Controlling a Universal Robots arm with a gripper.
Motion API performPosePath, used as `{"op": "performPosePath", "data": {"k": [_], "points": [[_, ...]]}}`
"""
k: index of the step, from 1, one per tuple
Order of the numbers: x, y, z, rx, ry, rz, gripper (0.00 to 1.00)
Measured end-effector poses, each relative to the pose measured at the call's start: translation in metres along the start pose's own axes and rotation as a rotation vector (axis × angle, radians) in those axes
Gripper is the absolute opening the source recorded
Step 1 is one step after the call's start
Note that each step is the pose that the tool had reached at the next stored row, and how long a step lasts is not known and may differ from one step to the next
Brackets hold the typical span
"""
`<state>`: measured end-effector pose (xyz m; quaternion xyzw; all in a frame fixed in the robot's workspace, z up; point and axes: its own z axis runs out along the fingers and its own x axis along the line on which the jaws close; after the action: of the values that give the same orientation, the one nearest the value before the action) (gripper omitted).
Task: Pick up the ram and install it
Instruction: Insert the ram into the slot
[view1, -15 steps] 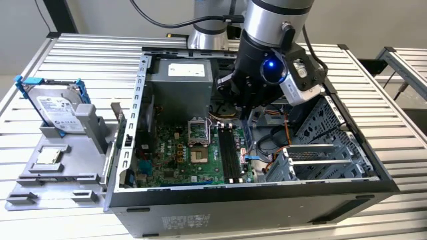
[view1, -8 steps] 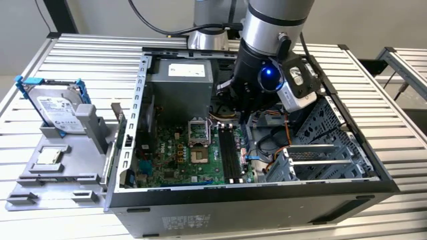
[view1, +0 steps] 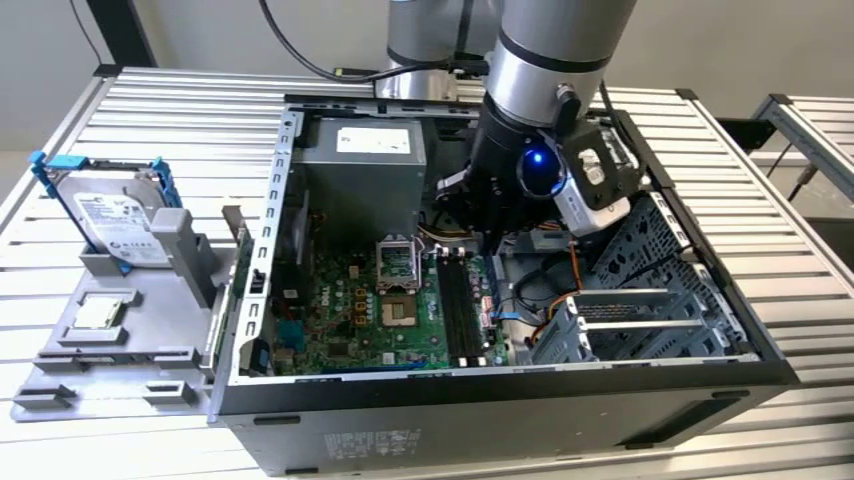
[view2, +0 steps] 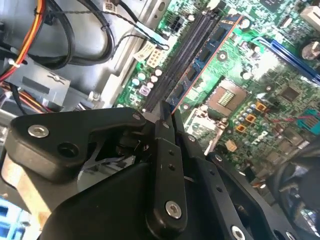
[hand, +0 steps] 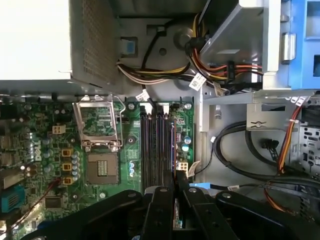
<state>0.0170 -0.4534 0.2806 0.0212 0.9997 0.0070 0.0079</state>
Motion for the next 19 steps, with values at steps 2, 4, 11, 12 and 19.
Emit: {"op": "performPosePath", "data": {"k": [2,4,11,12,19], "points": [[-0.0014,0.0000,0.0037,0.0002,-0.0002,0.014,0.00],[-0.0014,-0.0001,0.0075,0.0006,-0.0007,0.044,0.00],[-0.0011,-0.0001,0.0197,-0.0002,0.0001,-0.010,0.00],[-0.0009,-0.0001,0.0214,-0.0003,0.0003,-0.024,0.00],[0.0005,-0.0004,0.0343,-0.0003,0.0004,-0.025,0.00]]}}
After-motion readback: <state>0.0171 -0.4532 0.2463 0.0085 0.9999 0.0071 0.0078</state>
